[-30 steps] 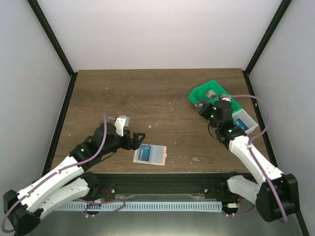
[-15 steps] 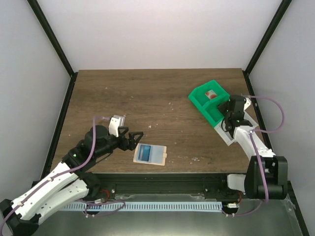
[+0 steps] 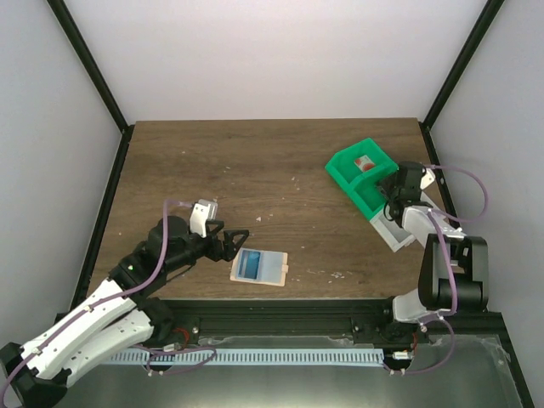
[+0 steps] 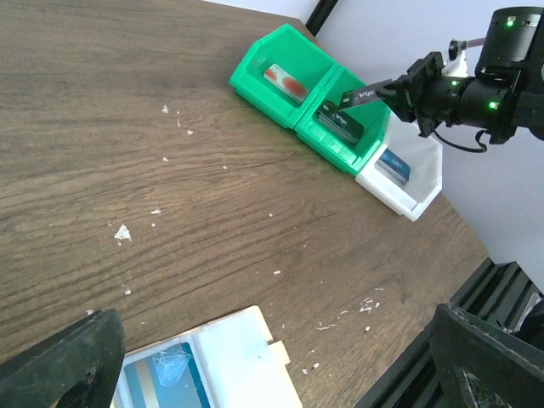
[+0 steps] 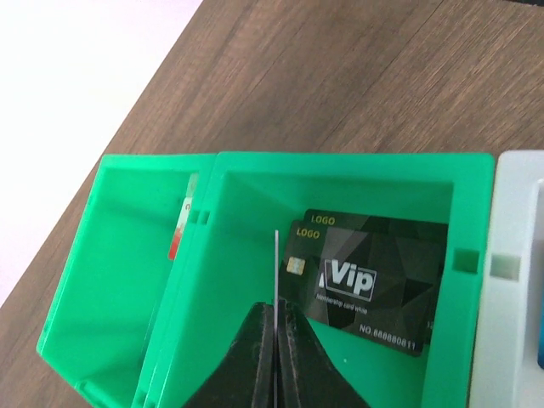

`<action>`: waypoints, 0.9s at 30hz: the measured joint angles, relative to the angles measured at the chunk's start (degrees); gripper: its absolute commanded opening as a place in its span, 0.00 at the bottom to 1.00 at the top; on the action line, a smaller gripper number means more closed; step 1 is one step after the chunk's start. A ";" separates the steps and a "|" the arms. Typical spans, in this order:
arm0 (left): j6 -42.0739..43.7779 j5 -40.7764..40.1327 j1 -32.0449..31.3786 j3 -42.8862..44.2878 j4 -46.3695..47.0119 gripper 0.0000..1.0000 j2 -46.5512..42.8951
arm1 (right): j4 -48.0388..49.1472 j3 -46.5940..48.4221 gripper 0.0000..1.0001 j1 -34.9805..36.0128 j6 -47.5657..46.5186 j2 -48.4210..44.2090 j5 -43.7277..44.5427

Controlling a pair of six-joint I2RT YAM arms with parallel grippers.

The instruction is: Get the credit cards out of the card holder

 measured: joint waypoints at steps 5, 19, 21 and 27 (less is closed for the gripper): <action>0.02 0.04 0.00 0.00 0.00 1.00 0.20 | 2.05 1.18 0.00 -1.40 0.68 3.58 0.07; 0.04 0.87 0.00 0.00 -0.02 1.00 0.42 | 5.95 4.11 0.01 -2.03 1.97 9.55 0.24; 0.04 0.87 0.00 0.00 0.00 1.00 0.31 | 6.08 4.13 0.03 -2.05 2.14 9.79 0.35; 0.22 1.53 0.00 0.00 0.04 1.00 0.57 | 4.70 5.46 0.07 -2.08 2.08 11.58 1.20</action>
